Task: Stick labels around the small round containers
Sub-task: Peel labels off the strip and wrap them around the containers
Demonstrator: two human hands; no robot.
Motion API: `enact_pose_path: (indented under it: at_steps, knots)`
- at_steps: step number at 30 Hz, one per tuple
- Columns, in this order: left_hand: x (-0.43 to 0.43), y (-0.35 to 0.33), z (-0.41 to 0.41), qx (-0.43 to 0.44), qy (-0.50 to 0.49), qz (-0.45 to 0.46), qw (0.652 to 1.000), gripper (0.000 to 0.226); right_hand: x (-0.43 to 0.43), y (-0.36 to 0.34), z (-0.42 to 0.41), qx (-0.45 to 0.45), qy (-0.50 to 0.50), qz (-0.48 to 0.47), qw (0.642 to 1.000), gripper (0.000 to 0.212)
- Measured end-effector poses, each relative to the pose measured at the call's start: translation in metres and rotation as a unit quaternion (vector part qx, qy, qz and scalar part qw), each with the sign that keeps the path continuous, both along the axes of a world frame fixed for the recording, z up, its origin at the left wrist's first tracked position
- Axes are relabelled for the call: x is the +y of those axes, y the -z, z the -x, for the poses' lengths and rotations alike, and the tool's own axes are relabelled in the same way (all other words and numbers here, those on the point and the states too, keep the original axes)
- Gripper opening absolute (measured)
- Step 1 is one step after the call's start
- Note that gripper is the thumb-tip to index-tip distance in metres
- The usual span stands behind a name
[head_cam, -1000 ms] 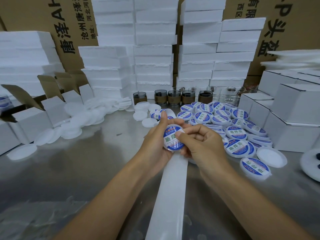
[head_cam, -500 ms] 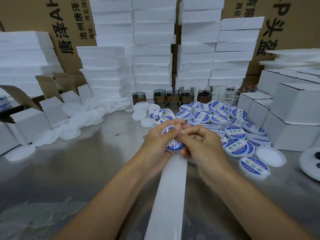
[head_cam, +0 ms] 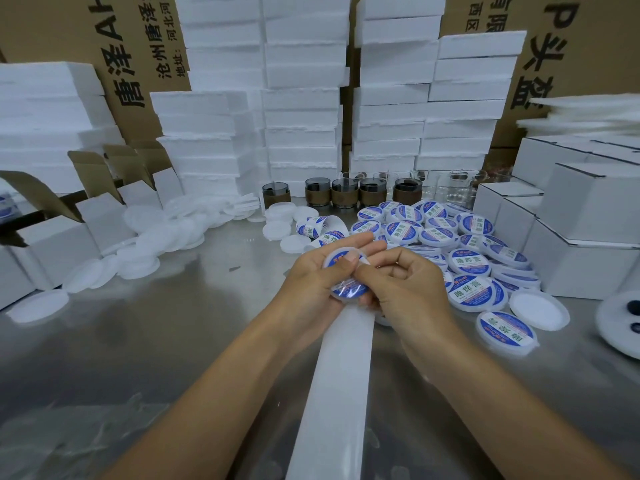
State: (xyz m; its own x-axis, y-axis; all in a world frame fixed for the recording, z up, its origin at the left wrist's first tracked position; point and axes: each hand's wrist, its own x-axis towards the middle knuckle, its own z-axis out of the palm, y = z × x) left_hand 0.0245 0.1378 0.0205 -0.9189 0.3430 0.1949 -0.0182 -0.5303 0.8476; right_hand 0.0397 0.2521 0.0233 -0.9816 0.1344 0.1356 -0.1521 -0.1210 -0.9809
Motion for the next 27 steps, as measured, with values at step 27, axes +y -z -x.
enact_pose_path:
  at_steps: [27]
  knots:
    - [-0.004, -0.005, 0.000, 0.008, 0.004, -0.020, 1.000, 0.031, 0.008, -0.005, -0.001, 0.100, -0.061, -0.120, 0.986, 0.017]
